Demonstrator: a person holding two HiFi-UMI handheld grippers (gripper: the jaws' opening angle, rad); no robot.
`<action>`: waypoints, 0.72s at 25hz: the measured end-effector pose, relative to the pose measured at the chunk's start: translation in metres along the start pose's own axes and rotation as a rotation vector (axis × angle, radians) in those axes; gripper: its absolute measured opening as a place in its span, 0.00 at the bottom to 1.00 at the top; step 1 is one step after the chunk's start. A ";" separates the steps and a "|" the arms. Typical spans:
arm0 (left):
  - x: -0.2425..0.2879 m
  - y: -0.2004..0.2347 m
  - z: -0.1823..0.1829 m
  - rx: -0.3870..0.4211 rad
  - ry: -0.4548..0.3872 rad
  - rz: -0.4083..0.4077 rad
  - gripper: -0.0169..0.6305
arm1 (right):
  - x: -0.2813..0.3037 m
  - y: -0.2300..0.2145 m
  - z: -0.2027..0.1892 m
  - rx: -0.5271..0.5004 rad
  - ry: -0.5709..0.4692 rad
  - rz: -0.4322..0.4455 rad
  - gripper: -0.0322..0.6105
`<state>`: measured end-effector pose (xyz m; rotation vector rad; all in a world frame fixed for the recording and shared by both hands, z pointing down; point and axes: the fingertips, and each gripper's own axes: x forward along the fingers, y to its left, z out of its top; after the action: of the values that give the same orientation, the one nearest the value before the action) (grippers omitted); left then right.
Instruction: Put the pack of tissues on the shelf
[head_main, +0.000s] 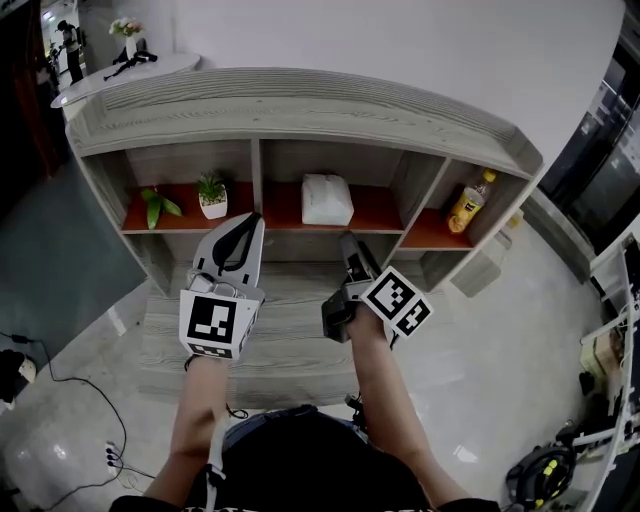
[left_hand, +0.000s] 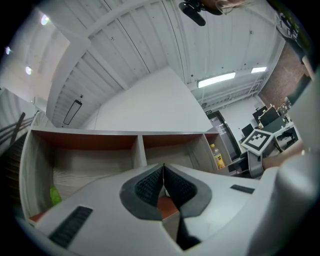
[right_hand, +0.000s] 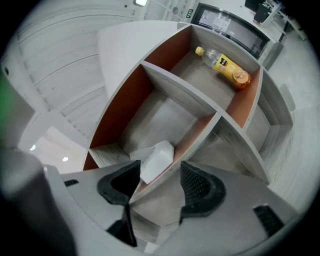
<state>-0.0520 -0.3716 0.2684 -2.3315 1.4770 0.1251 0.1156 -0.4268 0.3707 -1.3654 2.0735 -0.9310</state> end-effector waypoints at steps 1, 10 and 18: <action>0.000 -0.001 0.000 0.002 0.001 -0.002 0.05 | -0.001 0.001 0.002 -0.015 -0.002 0.004 0.43; 0.000 0.001 0.003 0.003 0.002 0.000 0.05 | -0.015 0.023 0.014 -0.376 -0.015 0.003 0.44; -0.002 -0.001 -0.002 -0.039 0.016 -0.002 0.05 | -0.030 0.050 0.024 -0.715 -0.048 0.009 0.43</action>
<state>-0.0524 -0.3708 0.2709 -2.3703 1.4928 0.1362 0.1150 -0.3922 0.3179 -1.6757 2.4824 -0.1229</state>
